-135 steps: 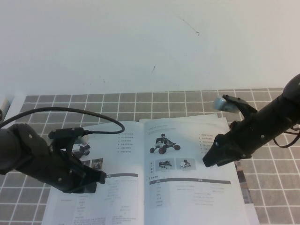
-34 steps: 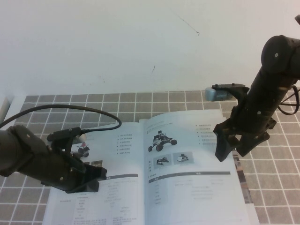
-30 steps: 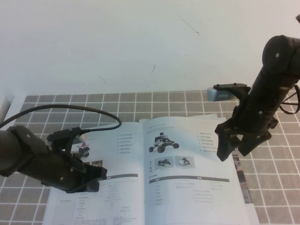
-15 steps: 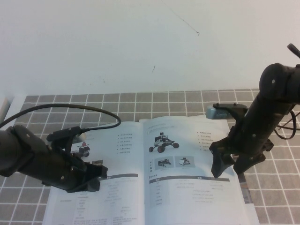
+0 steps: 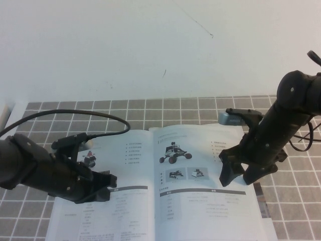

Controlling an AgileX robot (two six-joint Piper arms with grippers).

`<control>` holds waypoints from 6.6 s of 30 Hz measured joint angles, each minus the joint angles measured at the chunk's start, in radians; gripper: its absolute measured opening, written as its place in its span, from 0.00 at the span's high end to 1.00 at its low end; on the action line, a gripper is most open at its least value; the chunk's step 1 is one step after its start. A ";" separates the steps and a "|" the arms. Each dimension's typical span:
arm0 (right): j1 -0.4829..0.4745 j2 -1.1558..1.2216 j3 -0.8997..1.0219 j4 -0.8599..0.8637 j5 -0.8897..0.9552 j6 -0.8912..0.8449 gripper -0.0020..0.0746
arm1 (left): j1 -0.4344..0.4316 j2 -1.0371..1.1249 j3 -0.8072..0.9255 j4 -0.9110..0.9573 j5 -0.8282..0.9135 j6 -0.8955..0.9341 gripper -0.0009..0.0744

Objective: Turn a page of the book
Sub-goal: Open the closed book

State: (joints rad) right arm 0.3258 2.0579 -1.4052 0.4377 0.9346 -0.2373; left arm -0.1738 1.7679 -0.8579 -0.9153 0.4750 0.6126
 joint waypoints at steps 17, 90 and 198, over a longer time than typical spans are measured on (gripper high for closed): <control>0.000 -0.015 0.004 -0.072 0.004 0.051 0.30 | 0.000 0.002 0.000 -0.020 0.015 0.028 0.99; 0.042 -0.067 0.069 0.033 -0.063 -0.061 0.31 | 0.000 0.055 -0.095 0.205 0.063 -0.106 0.99; -0.062 -0.007 0.107 0.388 0.032 -0.422 0.37 | -0.110 0.111 -0.127 0.228 0.017 -0.109 0.99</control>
State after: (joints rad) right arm 0.2641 2.0508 -1.2980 0.8254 0.9667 -0.6592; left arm -0.2840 1.8791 -0.9844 -0.6873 0.4916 0.5040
